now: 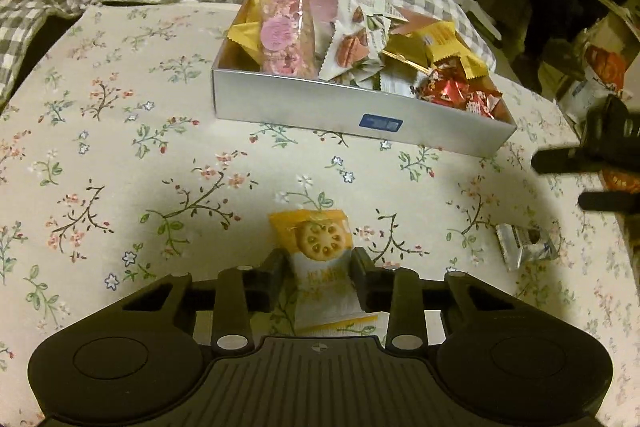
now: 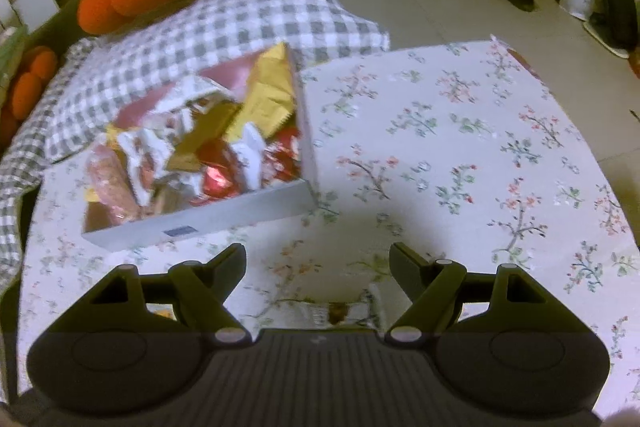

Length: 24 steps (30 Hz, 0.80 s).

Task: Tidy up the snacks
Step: 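Grasp yellow lotus-biscuit packet with left tool while right grasps silver-wrapped chocolate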

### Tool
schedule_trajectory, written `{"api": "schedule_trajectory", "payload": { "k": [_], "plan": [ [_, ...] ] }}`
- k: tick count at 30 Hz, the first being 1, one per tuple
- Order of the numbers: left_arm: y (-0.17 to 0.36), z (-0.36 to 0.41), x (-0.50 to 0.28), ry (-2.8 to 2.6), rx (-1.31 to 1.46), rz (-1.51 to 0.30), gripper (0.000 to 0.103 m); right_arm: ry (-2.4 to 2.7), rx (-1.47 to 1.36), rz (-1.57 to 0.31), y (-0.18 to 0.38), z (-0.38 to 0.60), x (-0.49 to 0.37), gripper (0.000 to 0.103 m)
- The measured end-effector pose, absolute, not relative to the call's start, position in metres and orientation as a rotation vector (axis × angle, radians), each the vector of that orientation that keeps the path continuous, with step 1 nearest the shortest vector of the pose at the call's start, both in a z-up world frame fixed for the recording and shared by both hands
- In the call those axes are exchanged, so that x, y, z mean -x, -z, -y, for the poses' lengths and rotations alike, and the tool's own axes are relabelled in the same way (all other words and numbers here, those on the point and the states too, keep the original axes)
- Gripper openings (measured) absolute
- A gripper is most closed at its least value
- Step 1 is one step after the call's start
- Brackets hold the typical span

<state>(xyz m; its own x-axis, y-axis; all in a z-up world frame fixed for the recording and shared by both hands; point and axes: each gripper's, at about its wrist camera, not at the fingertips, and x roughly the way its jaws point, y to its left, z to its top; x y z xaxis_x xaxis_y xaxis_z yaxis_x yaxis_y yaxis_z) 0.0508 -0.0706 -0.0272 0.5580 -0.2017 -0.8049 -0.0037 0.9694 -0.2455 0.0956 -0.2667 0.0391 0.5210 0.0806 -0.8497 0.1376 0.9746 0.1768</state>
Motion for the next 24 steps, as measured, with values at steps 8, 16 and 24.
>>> {"api": "schedule_trajectory", "payload": {
  "k": [8, 16, 24],
  "plan": [
    [0.026, 0.067, -0.053, 0.129, 0.248, -0.976, 0.021, 0.027, -0.19, -1.141, -0.015, 0.264, -0.101, 0.076],
    [0.025, 0.066, -0.053, 0.137, 0.249, -0.98, 0.019, -0.013, -0.137, -1.195, -0.007, 0.253, -0.1, 0.07],
    [0.026, 0.063, -0.055, 0.157, 0.28, -0.995, 0.021, -0.027, -0.114, -1.232, 0.001, 0.25, -0.099, 0.059]
  ]
}}
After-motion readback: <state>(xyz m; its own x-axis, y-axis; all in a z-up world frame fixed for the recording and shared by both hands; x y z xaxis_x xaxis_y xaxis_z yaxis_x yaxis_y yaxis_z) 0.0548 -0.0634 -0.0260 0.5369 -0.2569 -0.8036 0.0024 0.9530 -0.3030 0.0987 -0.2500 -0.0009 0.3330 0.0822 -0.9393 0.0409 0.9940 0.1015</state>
